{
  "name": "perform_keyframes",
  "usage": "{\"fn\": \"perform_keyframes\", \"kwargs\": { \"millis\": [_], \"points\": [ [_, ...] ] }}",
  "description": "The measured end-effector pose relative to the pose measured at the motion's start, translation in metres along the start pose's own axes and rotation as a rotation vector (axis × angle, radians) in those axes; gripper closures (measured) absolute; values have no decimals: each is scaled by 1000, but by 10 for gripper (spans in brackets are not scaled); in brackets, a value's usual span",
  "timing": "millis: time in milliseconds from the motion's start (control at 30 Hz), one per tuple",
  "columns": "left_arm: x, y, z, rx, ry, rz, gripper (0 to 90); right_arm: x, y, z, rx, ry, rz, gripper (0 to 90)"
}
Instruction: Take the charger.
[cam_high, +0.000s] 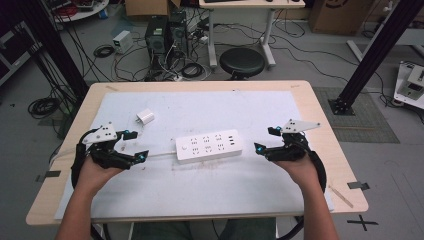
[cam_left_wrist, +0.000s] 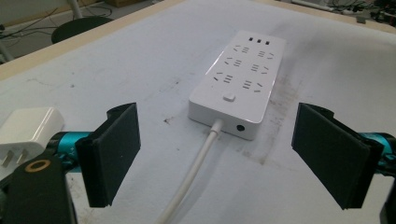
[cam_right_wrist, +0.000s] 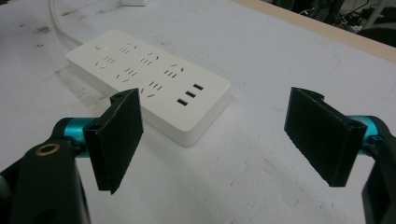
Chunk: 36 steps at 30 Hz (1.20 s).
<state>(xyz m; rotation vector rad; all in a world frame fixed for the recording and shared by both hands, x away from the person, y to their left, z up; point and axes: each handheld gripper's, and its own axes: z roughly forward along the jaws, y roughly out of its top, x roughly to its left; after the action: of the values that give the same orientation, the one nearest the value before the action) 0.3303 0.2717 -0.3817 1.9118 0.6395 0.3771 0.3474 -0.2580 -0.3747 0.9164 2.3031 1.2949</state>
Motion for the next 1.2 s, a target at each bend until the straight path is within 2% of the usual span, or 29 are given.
{"fn": "perform_keyframes", "kwargs": {
  "millis": [133, 200, 233, 267, 300, 333, 400, 433, 500, 533, 633, 700, 767, 833, 867, 900, 967, 1067, 1133, 1200],
  "points": [
    [1, 3, 3, -1, 28, -10, 155, -3, 0, 0, -3, 1, -1, 200],
    [2, 4, 4, -3, 41, -12, 155, -6, 0, 1, 15, 7, 12, 200],
    [3, 6, 6, -10, 60, -3, 155, -6, 0, 1, 15, 7, 12, 200],
    [3, 9, 5, -28, 107, 2, 155, -6, 0, 1, 12, 4, 17, 200],
    [4, 10, 6, -48, 108, 4, 155, -6, -1, 2, 18, 2, 22, 200],
    [4, 10, 6, -48, 108, 4, 156, -6, -1, 2, 18, 2, 22, 200],
    [7, 14, 7, -58, 121, 5, 155, -2, 0, 2, 19, 8, -2, 200],
    [10, 16, 9, -50, 123, 2, 155, 0, 0, 2, 19, 7, -5, 200],
    [19, 22, 12, -3, 142, 10, 155, 3, 0, 2, 21, 10, -17, 200],
    [19, 22, 12, -3, 142, 10, 155, 3, 0, 2, 21, 10, -17, 200],
    [35, 30, 16, 28, 161, 3, 155, 5, 0, 1, 21, 7, -12, 200],
    [47, 32, 18, 29, 167, -11, 155, 6, 0, 0, 21, 8, -9, 200],
    [59, 33, 22, 69, 181, -28, 155, 6, 1, 0, 24, 4, -15, 200],
    [74, 34, 28, 88, 177, -42, 155, 7, 2, 1, 28, -1, -21, 200],
    [74, 34, 28, 88, 177, -42, 155, 7, 2, 1, 28, -1, -21, 200],
    [84, 32, 34, 116, 182, -49, 155, 7, 2, 2, 31, -1, -16, 200],
    [95, 29, 42, 166, 187, -62, 155, 8, 1, 4, 41, 0, -18, 200],
    [108, 25, 53, 177, 188, -60, 155, 8, 1, 5, 44, -3, -18, 200],
    [117, 18, 59, 170, 176, -82, 156, 8, 1, 6, 46, -4, -19, 200],
    [125, 11, 66, 187, 186, -99, 156, 8, 1, 7, 51, -4, -17, 200]
  ]
}}
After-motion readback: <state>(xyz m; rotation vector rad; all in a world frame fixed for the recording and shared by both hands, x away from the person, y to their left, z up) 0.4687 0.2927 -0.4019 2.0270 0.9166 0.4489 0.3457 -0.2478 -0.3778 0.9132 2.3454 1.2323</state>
